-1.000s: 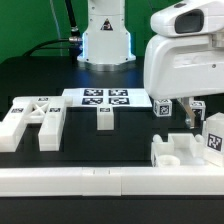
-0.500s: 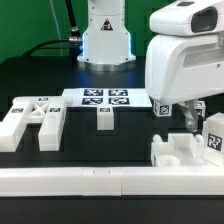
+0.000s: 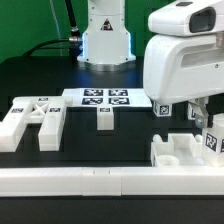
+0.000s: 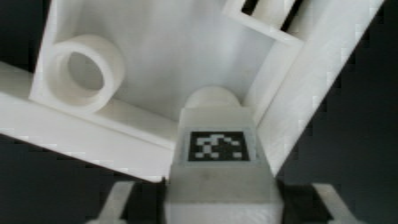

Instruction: Assemble chair

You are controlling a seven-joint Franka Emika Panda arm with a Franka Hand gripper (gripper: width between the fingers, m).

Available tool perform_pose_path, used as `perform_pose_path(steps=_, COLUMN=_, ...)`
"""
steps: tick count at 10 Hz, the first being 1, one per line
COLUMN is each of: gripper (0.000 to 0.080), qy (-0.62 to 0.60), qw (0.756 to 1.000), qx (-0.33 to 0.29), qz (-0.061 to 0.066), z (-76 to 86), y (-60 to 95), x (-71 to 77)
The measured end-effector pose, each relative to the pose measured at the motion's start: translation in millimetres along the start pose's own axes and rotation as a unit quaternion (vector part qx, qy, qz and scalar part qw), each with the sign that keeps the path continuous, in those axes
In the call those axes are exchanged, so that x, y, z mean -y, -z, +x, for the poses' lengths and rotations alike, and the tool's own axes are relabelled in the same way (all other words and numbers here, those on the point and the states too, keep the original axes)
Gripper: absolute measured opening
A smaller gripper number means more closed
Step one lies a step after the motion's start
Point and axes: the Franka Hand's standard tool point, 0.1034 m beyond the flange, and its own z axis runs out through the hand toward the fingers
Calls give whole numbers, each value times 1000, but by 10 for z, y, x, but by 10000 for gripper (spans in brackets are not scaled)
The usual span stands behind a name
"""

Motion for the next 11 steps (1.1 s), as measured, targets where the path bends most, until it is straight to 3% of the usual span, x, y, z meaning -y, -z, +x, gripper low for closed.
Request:
perform_pose_path(steps=3, gripper=286, qy=-193, qw=981, qx=-1, qz=-1, z=0, y=-5, x=37)
perform_pose_path(steps=7, gripper=288, qy=-405, qw=914, qx=-3, qz=3, z=5, y=-8, x=46)
perform_pose_path(steps=11, gripper=288, qy=-511, qw=859, qx=1, qz=3, z=10, y=-10, x=55)
